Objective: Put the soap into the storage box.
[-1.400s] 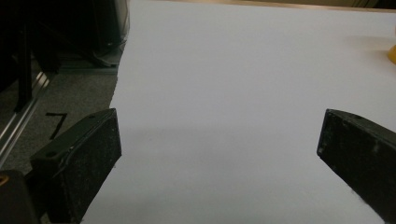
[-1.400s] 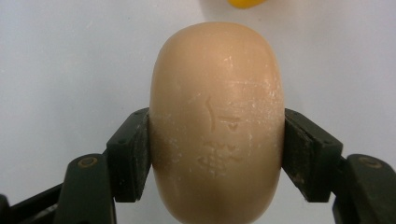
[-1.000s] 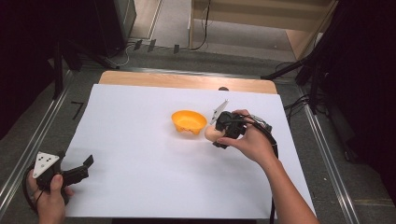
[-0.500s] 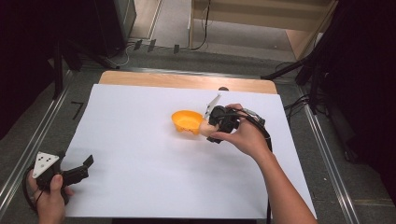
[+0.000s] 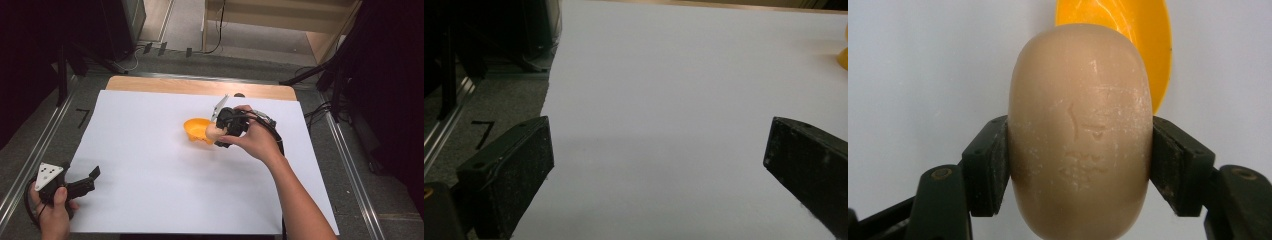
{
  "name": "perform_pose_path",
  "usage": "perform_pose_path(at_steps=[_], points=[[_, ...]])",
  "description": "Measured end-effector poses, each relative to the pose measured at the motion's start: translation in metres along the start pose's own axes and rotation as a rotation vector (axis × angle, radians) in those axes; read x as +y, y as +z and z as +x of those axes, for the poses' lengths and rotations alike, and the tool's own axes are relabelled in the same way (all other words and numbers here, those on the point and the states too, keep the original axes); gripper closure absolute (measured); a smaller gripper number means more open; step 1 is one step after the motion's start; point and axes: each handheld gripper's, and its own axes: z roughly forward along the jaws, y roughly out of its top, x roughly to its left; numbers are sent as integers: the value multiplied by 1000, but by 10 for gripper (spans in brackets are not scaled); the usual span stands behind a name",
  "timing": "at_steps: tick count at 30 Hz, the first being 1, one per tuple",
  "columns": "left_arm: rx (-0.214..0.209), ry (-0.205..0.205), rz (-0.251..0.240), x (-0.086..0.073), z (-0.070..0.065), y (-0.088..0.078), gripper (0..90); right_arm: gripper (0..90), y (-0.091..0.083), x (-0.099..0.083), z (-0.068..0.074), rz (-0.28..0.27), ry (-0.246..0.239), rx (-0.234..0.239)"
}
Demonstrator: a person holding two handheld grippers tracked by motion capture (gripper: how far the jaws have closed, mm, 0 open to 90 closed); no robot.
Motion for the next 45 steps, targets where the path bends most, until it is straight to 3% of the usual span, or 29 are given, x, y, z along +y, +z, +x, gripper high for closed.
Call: perform_pose_path(at_steps=[4,18,35,45], points=[[0,0,0,0,0,0,5,330,2,6,-3,5,-26,-12],[-3,0,1,0,0,0,5,330,13,25,-12,1,-51,1],[-7,-1,-3,0,1,0,5,329,26,43,-23,16,-55,9],[-8,-1,-3,0,1,0,5,328,39,49,-28,39,-30,34]])
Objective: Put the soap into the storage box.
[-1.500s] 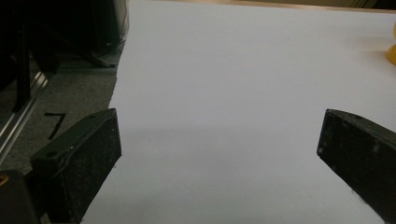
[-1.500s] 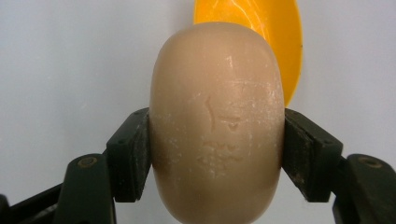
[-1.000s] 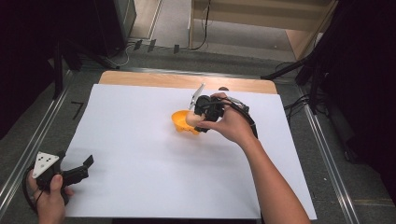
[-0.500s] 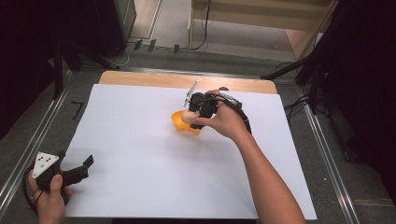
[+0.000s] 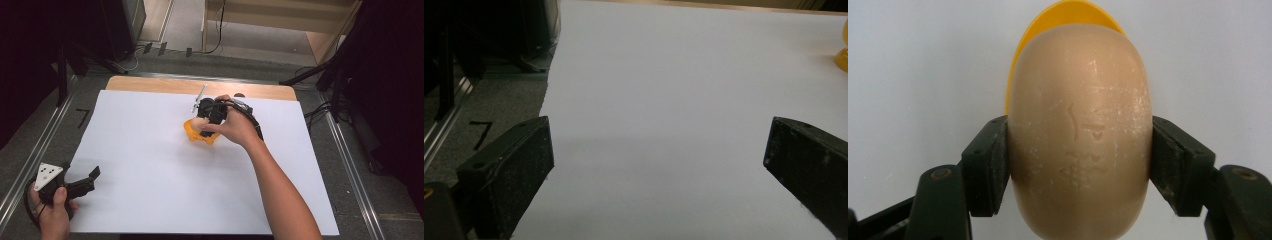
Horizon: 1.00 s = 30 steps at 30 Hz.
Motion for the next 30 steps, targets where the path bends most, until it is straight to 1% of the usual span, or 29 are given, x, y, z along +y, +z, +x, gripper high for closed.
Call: perform_pose_path(at_steps=[3,5,8,13,15,18,20,23,25,26,28,29,30], points=[[0,0,0,0,0,0,5,328,1,0,-1,3,6,1],[0,0,0,0,0,0,5,328,3,1,-3,-3,-3,2],[1,0,-1,0,0,0,5,327,4,1,-1,5,7,6],[0,-1,-1,0,0,0,5,325,5,1,-2,14,6,2],[0,-1,-1,0,0,0,5,326,5,1,-2,2,6,-2],[0,-2,0,0,0,0,5,323,-1,1,-4,-42,27,-6],[0,-2,-1,0,0,0,5,312,-5,1,-3,-59,29,-9],[-1,-1,-2,0,0,0,5,301,-9,-2,-3,-62,29,-19],[0,0,-1,0,0,0,5,292,-11,-4,-2,-66,41,-17],[1,-1,-1,0,0,0,5,283,-13,-7,-2,-71,55,-14],[0,-1,0,0,0,0,5,267,-14,-9,-1,-70,63,-8],[1,-1,0,0,0,0,5,254,-15,-11,-1,-69,60,-14],[1,0,0,0,0,0,5,256,-18,-15,-1,-82,66,-28]])
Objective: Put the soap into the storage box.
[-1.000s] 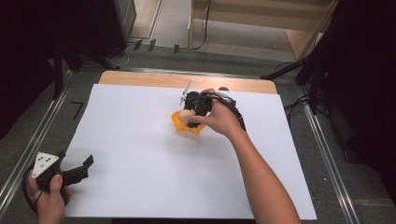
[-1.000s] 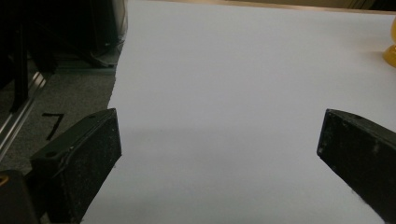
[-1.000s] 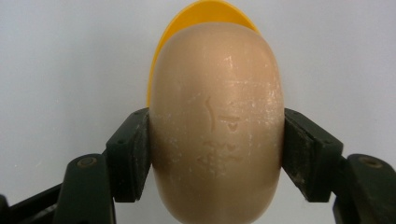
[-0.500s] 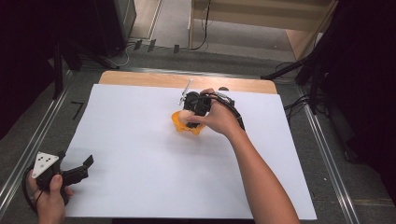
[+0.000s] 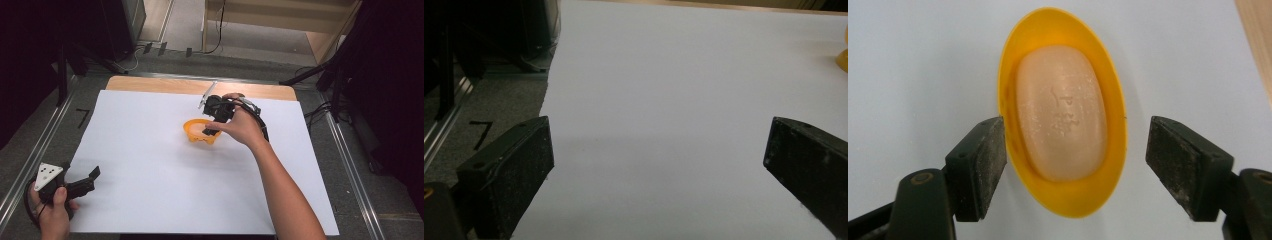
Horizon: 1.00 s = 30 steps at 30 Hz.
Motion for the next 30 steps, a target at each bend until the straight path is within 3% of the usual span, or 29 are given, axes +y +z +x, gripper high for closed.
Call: perform_pose_path(at_steps=[5,9,13,30], points=[[3,1,3,0,0,0,5,233,-9,-12,0,-53,62,2],[4,2,3,0,0,0,5,195,-12,-22,1,-50,79,-5],[4,2,3,0,-1,0,5,188,-15,-35,2,-72,98,18],[6,4,3,0,-1,0,5,205,-29,-93,11,-123,197,-15]])
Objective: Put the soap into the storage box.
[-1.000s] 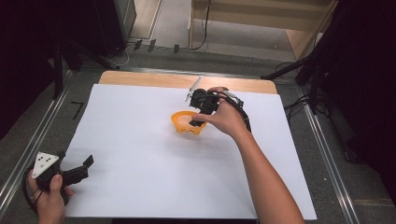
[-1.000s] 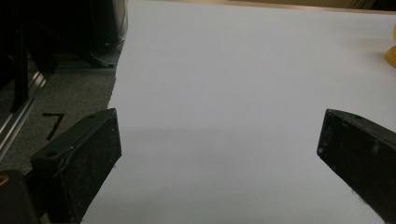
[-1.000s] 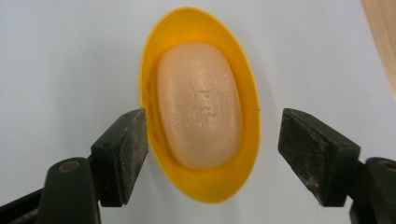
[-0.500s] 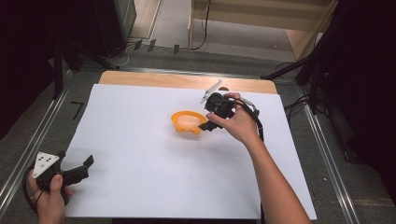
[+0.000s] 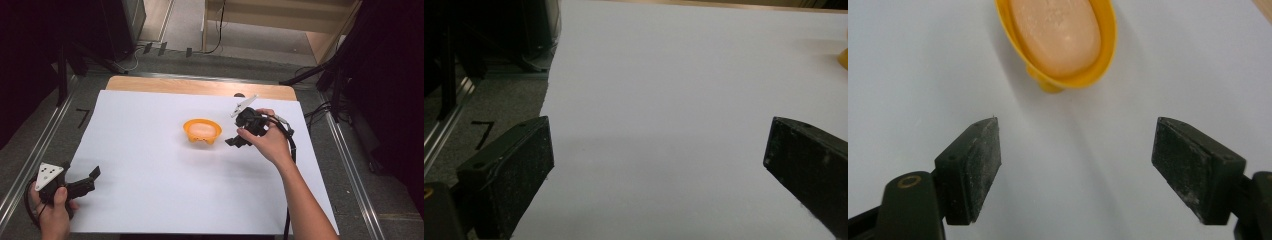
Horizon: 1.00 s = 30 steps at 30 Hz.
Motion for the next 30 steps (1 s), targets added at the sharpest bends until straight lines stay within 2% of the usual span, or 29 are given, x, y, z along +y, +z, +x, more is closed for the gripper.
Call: perform_pose_path(at_steps=[8,12,13,16,18,30], points=[[1,1,1,0,0,0,5,206,-10,-26,4,-34,25,-2],[2,1,0,0,0,0,5,205,-13,-35,6,-32,34,-11],[1,1,1,0,0,0,5,203,-15,-42,7,-43,46,-11],[1,2,0,0,0,0,5,199,-15,-49,9,-39,43,-19],[2,2,1,0,0,0,5,199,-17,-57,11,-56,53,-33],[2,5,1,0,0,0,5,197,-18,-83,14,-84,95,-49]])
